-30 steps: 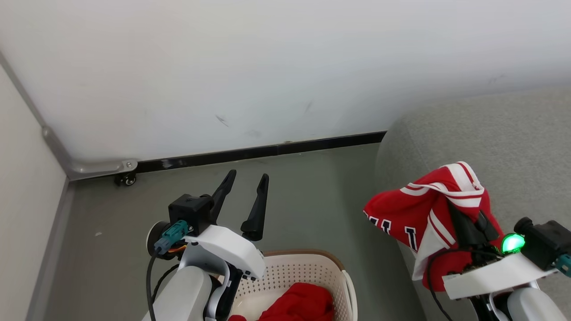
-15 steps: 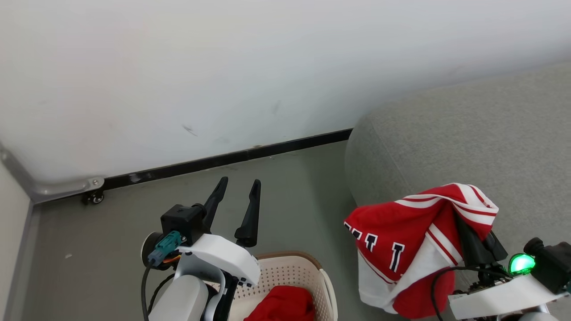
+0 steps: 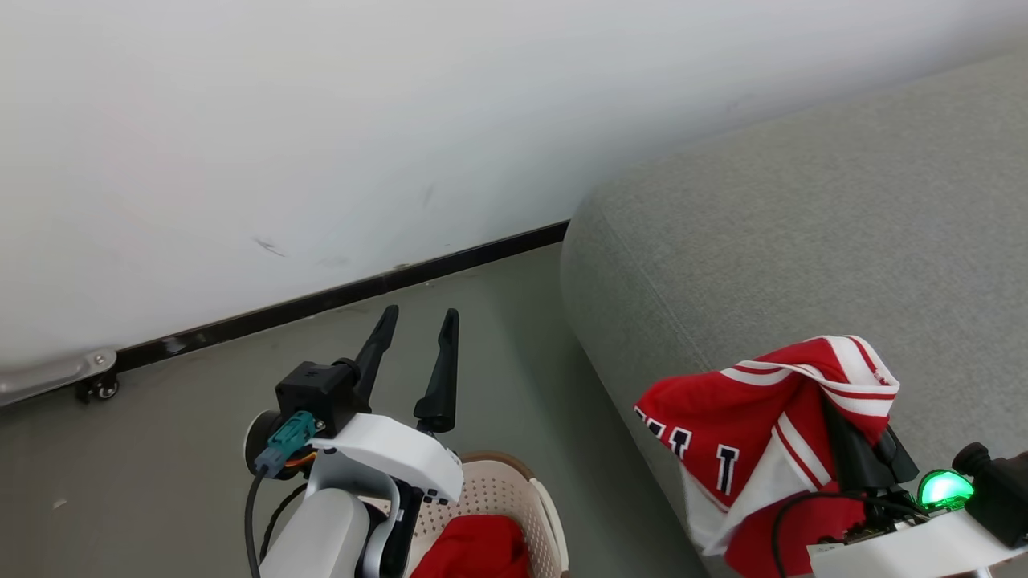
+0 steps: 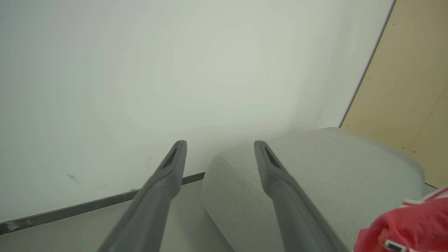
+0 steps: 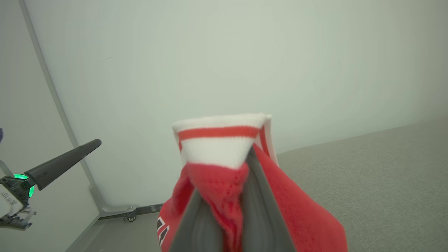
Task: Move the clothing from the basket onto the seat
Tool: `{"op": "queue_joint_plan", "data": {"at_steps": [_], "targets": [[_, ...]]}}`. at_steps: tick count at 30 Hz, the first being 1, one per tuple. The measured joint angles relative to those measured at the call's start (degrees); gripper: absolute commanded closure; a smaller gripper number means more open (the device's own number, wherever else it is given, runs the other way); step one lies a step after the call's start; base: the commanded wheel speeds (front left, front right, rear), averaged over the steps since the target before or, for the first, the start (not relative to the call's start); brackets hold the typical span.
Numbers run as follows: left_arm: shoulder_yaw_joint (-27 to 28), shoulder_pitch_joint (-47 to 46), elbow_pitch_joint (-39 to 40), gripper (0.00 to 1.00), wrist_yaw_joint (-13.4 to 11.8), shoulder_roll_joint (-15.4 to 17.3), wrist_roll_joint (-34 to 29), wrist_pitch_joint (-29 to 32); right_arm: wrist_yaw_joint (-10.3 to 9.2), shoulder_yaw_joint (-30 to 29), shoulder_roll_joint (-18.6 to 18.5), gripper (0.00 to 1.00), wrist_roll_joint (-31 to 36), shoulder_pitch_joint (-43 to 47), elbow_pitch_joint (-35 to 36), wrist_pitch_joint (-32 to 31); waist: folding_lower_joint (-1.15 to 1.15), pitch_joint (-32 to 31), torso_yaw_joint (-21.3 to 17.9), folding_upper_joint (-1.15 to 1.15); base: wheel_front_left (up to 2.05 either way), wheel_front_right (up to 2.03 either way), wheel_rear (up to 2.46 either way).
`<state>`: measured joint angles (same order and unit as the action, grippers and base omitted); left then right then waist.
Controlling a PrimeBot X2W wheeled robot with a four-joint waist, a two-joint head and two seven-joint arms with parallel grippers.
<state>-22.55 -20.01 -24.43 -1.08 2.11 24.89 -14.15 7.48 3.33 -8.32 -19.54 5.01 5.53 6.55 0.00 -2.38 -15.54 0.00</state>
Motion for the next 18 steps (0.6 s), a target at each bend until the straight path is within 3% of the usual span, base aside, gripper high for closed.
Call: {"op": "queue_joint_plan", "data": {"at_steps": [4, 8, 18], "targets": [[0.94, 0.02, 1.03, 0.0, -0.58, 0.05, -0.51, 0.0, 0.0, 0.2, 0.29, 1.0, -0.57, -0.16, 0.43, -1.19, 0.0, 0.3, -1.59, 0.0, 0.0, 0.0, 0.0], [2.3, 0.04, 2.77, 0.0, -1.97, 1.03, -1.7, -0.01, 0.0, 1.29, -2.86, 1.0, -0.73, -2.41, 0.37, -3.96, 0.0, 0.75, -2.94, 0.0, 0.0, 0.0, 0.0], [6.64, 1.21, 9.0, 0.0, -5.35, 3.7, -4.71, -0.34, 0.0, 0.9, -8.92, 1.0, -4.64, -19.4, -0.71, -10.2, 0.0, 3.69, -4.49, 0.0, 0.0, 0.0, 0.0]]}}
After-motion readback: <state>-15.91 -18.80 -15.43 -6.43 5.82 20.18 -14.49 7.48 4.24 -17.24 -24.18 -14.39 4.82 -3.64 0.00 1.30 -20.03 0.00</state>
